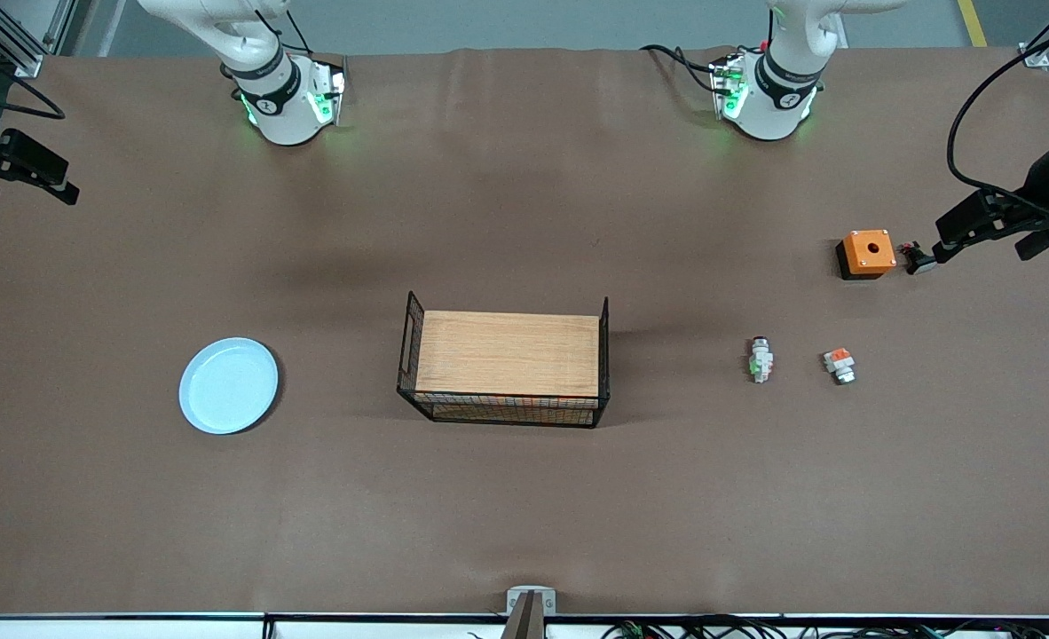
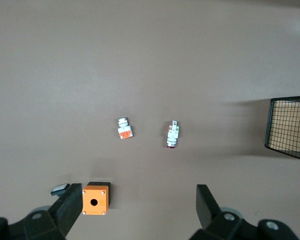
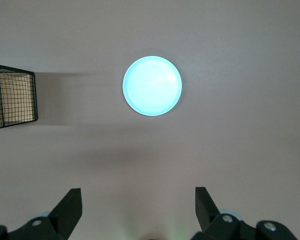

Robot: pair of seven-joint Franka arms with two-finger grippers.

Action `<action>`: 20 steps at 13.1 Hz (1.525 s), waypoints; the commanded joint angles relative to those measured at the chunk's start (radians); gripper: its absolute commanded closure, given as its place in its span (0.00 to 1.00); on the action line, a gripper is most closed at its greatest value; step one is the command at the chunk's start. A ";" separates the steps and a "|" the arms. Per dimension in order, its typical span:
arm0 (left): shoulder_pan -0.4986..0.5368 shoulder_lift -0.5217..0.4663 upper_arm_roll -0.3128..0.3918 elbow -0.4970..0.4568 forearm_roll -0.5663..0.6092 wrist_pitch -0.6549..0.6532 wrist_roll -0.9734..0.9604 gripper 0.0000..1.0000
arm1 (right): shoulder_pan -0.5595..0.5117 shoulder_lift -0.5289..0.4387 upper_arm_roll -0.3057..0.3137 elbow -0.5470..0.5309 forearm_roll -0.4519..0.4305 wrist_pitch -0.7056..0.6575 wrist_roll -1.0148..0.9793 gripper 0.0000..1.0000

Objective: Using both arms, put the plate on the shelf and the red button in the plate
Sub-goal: 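Reach the right gripper to the plate while the left gripper reaches the button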

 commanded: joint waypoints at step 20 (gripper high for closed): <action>-0.023 0.209 -0.041 -0.282 -0.054 0.321 -0.036 0.00 | -0.101 0.334 -0.003 0.070 -0.015 0.148 -0.039 0.00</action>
